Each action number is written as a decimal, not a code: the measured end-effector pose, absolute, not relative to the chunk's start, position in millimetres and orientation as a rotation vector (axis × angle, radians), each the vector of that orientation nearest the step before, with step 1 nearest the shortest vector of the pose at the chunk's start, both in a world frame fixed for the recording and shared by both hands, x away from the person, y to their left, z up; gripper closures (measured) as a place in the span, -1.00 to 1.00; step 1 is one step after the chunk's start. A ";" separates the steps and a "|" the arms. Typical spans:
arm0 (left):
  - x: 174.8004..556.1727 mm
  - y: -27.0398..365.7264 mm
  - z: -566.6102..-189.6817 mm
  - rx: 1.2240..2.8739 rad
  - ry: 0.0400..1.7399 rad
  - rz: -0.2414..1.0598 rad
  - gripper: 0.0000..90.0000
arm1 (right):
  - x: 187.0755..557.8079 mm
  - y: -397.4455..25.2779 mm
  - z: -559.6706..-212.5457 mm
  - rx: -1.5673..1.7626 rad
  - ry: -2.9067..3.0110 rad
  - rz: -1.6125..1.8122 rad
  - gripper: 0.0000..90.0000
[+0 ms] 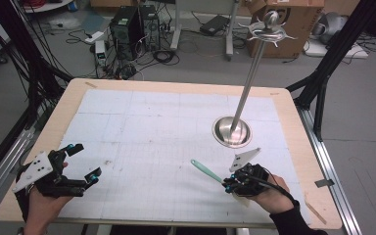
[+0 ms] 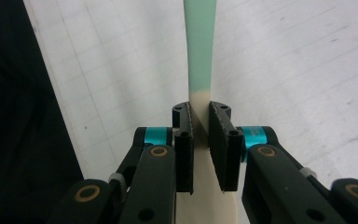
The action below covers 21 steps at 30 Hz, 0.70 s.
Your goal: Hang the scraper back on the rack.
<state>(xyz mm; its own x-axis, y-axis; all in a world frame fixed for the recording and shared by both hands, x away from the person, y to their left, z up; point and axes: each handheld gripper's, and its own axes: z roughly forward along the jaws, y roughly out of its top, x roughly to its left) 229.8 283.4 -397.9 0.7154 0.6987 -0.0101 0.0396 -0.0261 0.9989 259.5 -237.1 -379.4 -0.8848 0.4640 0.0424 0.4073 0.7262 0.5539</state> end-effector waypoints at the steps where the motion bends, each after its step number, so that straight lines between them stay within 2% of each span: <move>1: 229.7 283.3 -398.0 1.525 0.631 0.586 -0.96 | 259.1 -240.5 -378.2 0.725 2.804 0.905 0.79; 21: 228.6 284.7 -397.7 1.519 0.636 0.592 -0.96 | 262.5 -299.6 -353.4 0.810 2.323 1.540 0.79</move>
<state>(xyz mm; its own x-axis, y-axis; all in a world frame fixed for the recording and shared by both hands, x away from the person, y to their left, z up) 228.6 284.7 -397.7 0.7096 0.7045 -0.0111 0.0385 -0.0231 0.9990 262.5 -299.6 -353.4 -0.8181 0.5659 0.1021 0.3145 0.2918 0.9033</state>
